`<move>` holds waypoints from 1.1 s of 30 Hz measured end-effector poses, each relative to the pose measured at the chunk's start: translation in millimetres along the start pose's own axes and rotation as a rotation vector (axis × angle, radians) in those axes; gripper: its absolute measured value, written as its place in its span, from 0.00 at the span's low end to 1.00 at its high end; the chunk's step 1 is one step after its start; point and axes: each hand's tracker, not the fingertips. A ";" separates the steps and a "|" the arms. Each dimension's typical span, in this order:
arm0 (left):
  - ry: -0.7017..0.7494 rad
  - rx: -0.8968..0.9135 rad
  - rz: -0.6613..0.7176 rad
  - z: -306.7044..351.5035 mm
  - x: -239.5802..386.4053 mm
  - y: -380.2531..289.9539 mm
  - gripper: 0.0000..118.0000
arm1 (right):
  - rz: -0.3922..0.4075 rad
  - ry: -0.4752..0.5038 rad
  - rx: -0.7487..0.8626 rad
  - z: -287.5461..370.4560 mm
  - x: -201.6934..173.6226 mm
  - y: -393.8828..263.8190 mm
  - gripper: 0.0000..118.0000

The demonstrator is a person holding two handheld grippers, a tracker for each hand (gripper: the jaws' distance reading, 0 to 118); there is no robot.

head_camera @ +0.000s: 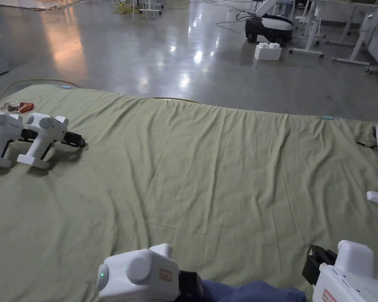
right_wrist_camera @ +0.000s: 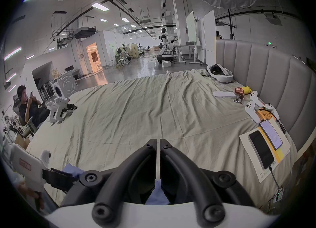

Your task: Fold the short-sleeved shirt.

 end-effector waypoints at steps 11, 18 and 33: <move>0.073 0.046 -0.119 28.8 -5.1 -0.8 0.46 | -0.013 0.010 -0.015 -0.7 -1.7 -3.1 0.05; 0.068 -0.077 -0.208 -20.4 10.1 -23.8 0.20 | -0.004 0.008 -0.026 -1.5 -1.3 -6.8 0.05; -0.060 -0.055 -0.180 -15.5 9.6 -31.6 0.20 | -0.009 0.009 -0.047 -2.1 1.3 -9.8 0.05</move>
